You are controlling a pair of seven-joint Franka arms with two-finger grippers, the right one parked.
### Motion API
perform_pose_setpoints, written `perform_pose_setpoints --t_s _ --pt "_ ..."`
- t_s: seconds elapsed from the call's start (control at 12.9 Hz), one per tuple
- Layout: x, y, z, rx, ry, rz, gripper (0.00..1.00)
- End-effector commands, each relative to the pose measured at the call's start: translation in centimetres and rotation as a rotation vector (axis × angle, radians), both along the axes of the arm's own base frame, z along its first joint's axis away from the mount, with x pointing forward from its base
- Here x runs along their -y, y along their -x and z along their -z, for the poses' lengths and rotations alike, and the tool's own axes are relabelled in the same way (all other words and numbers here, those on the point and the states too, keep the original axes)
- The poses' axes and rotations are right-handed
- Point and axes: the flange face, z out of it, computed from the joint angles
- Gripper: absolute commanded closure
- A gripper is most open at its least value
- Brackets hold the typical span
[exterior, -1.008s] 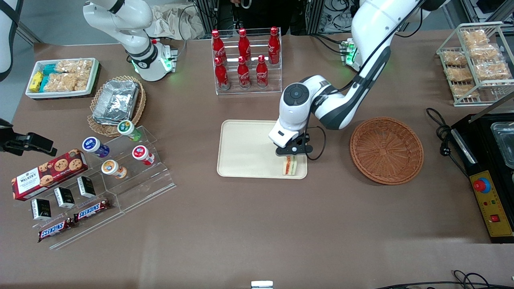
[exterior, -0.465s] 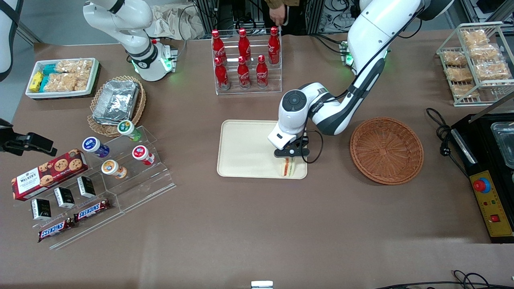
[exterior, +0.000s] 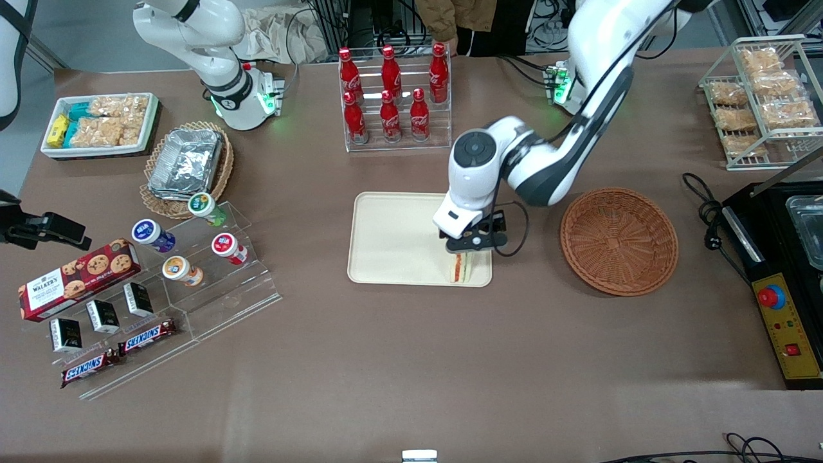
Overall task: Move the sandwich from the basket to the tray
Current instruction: 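Open the left gripper to release the sandwich and raise away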
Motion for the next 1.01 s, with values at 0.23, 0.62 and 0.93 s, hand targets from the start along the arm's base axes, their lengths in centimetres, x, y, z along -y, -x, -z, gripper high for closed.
perform_pose_setpoints --t_s 0.23,0.62,0.93 --pt "-11.1 -2.3 -17.6 0.039 0.03 -0.167 0.0" --pt "-27.9 -1.3 -26.8 -0.062 0.041 0.099 0.0" --pt "-34.4 -0.4 -31.4 -0.097 0.071 0.33 0.0"
